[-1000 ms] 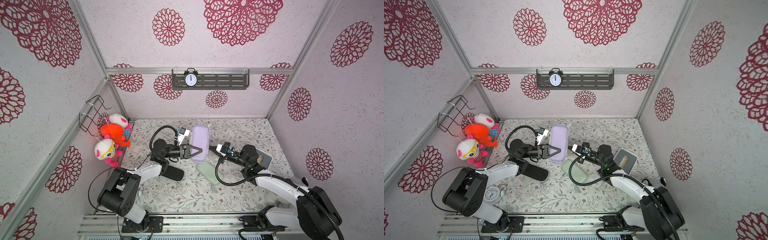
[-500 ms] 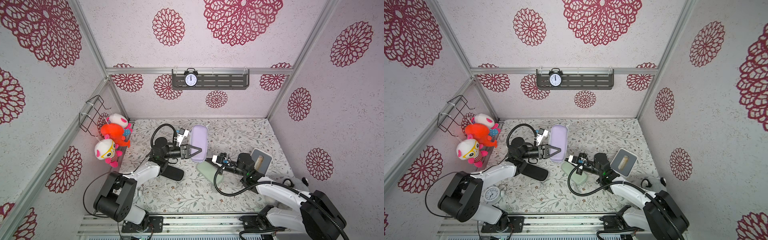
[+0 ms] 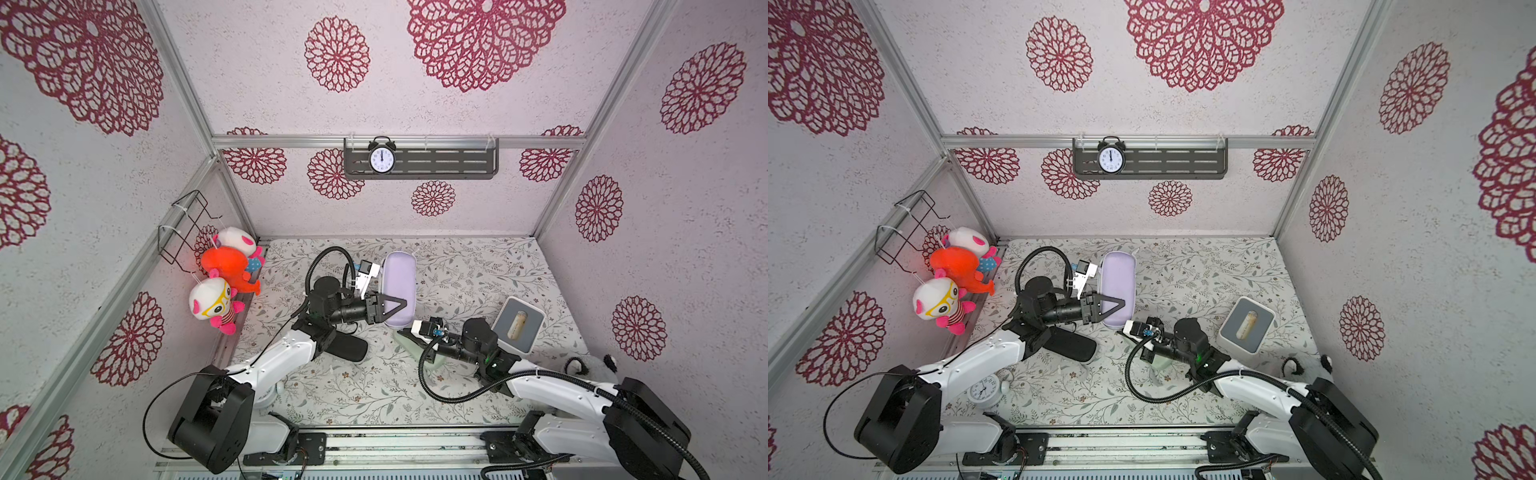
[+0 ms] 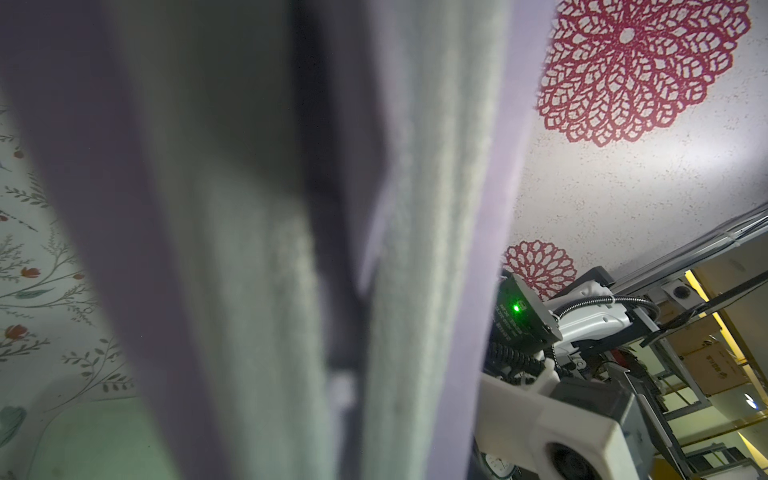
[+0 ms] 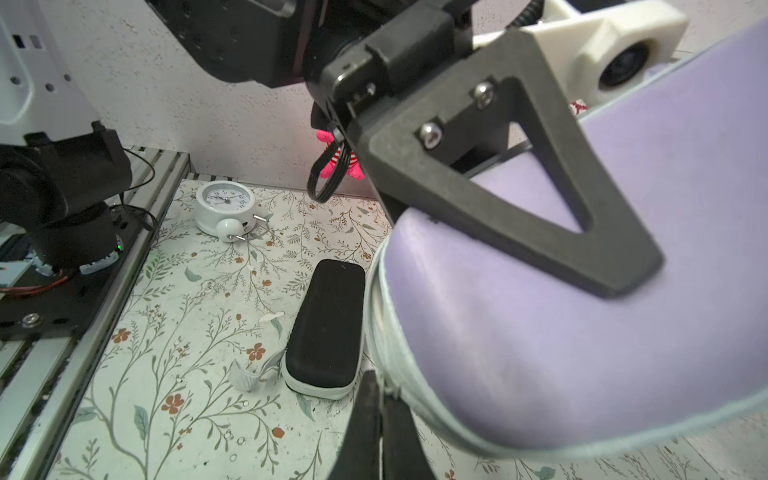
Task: Put umbrellas into zippered umbrella sleeves
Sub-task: Zip the zipper on the umbrella sleeve, then place the umbrella sleeve at the center of the board.
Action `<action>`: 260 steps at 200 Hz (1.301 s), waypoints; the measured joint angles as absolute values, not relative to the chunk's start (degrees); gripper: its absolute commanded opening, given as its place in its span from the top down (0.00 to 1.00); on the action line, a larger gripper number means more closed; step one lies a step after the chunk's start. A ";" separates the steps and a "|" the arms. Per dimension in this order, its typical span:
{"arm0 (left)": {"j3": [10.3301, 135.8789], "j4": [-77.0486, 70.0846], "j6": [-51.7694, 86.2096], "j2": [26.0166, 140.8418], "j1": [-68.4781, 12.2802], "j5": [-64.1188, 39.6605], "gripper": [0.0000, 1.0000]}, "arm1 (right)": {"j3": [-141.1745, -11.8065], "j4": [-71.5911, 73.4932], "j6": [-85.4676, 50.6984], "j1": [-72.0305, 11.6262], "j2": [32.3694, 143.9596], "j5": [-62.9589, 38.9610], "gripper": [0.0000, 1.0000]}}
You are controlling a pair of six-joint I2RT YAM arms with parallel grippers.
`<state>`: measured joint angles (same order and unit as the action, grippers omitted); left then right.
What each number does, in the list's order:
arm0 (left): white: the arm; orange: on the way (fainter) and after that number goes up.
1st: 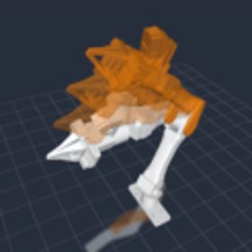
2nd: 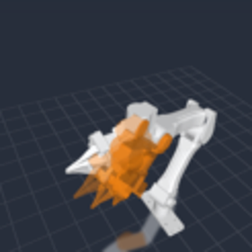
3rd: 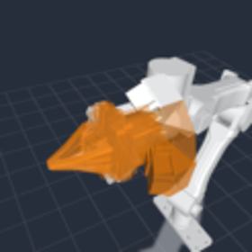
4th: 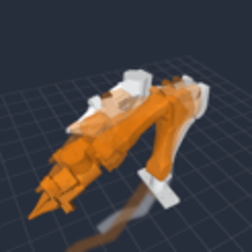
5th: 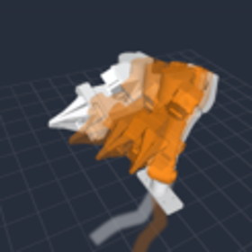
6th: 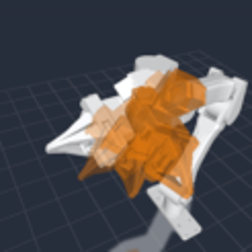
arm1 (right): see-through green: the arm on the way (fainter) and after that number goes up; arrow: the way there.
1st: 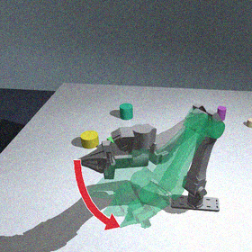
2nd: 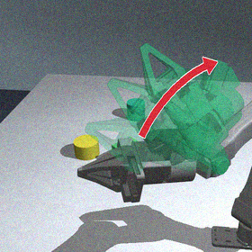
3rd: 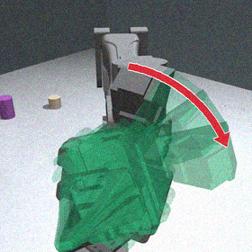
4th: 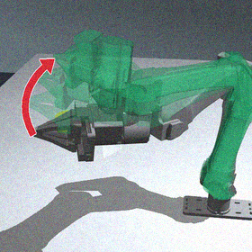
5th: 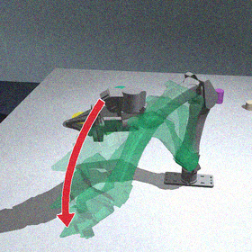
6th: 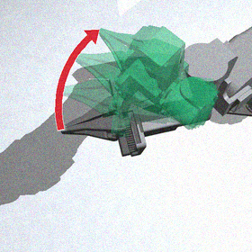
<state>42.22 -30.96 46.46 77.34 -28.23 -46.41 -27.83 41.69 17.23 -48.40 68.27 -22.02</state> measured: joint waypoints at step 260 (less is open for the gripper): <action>27.24 -76.58 58.65 104.42 -32.27 -0.82 1.00 | -44.77 43.72 -15.27 -51.20 99.96 -9.61 1.00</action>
<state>27.24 -76.58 58.65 104.42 -32.27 -0.82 -44.77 43.72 -15.27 -51.20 99.96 -9.61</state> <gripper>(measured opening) 0.390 0.052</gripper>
